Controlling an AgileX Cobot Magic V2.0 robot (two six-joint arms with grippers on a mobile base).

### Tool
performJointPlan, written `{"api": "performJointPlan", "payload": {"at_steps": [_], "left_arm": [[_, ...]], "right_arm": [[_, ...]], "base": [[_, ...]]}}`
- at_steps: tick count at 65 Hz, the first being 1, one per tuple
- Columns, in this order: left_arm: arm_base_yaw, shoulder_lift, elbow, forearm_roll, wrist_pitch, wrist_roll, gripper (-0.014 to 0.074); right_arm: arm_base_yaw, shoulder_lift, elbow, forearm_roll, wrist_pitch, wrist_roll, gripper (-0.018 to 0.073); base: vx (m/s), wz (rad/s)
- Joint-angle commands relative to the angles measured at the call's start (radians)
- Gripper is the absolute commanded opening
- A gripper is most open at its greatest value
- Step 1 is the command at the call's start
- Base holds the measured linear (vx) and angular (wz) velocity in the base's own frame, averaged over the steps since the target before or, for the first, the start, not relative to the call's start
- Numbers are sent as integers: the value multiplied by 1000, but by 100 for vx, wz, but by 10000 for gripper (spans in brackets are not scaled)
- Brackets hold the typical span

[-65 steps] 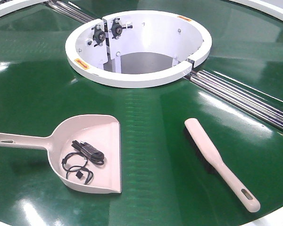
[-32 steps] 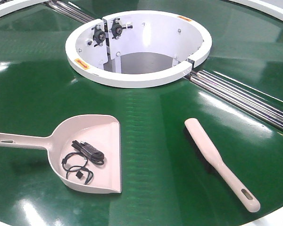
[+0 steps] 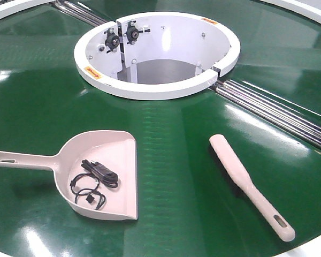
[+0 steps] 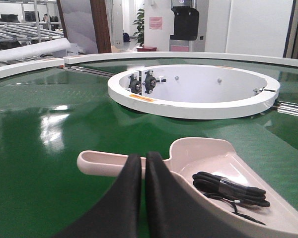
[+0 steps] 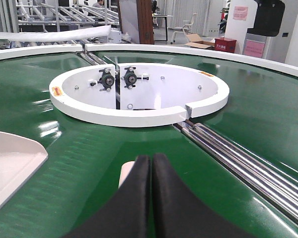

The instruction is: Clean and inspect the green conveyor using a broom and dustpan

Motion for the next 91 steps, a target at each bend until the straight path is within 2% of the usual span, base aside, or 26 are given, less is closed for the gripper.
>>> {"api": "performJointPlan", "payload": {"at_steps": [1, 63, 76, 84, 91], "left_arm": [[3, -15, 10, -12, -77, -11, -8], [2, -15, 9, -12, -74, -12, -8], [3, -15, 9, -12, -74, -12, -7], [3, -15, 9, -12, -74, -12, -6], [3, -15, 9, -12, -74, -12, -6]], "right_arm": [[-3, 8, -27, 1, -77, -2, -8], [-7, -8, -18, -2, -65, -2, -8], [-122, -14, 28, -15, -109, 0, -8], [-144, -75, 105, -93, -156, 72, -8], [-144, -143, 183, -176, -210, 178, -8]], "base": [[0, 0], [0, 0], [0, 0], [0, 0], [0, 0]]}}
